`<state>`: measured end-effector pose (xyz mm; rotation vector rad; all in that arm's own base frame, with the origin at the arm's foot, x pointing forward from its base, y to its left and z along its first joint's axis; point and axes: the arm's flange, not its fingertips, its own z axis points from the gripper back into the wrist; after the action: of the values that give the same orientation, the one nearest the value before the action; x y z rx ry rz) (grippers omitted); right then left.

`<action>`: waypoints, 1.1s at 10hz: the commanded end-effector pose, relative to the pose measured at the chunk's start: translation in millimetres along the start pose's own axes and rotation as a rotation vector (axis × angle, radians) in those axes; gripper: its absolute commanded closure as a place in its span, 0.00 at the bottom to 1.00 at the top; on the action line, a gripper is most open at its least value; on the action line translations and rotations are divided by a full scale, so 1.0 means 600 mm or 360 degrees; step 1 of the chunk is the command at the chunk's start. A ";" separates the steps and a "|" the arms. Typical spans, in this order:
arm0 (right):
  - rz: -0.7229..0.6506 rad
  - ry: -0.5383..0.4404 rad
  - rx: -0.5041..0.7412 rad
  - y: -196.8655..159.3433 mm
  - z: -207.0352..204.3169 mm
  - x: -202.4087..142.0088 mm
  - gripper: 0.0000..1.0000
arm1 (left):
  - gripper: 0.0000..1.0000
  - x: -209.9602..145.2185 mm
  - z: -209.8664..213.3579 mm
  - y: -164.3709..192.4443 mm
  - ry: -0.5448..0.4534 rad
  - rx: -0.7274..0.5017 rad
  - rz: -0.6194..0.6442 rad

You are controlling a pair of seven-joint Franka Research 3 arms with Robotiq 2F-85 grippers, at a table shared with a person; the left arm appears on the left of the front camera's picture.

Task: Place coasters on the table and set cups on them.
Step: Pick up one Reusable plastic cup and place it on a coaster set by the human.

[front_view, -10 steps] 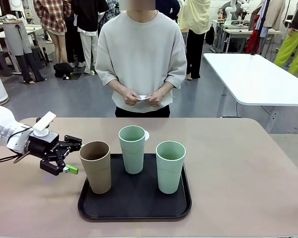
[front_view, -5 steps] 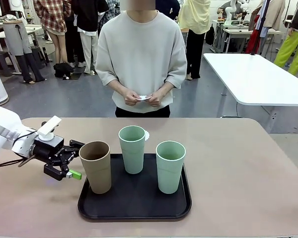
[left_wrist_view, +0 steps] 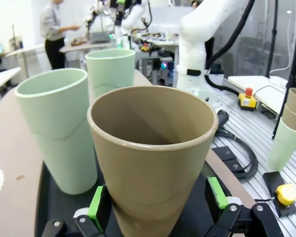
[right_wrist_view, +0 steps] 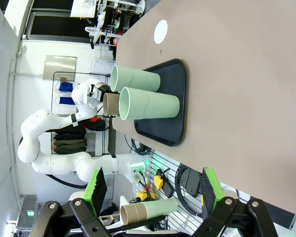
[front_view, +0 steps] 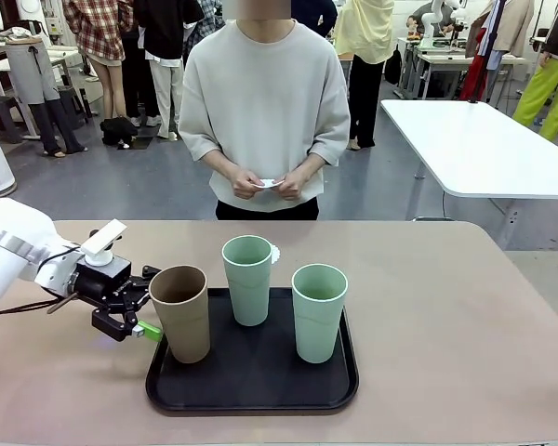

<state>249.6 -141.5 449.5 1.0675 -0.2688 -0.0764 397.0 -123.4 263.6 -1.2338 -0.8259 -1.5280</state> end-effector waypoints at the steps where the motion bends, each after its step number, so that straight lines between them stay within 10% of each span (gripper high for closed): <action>1: 0.0007 -0.0007 0.0026 0.000 0.000 0.002 0.00 | 0.00 0.000 -0.011 0.013 -0.0001 -0.0099 -0.0009; 11: 0.0007 -0.0007 0.0026 0.000 0.000 0.002 0.00 | 0.00 -0.024 -0.039 0.041 -0.0032 -0.0223 -0.0004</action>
<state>249.6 -141.5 449.5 1.0675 -0.2688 -0.0764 409.7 -147.5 242.5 -1.3235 -0.7535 -1.5800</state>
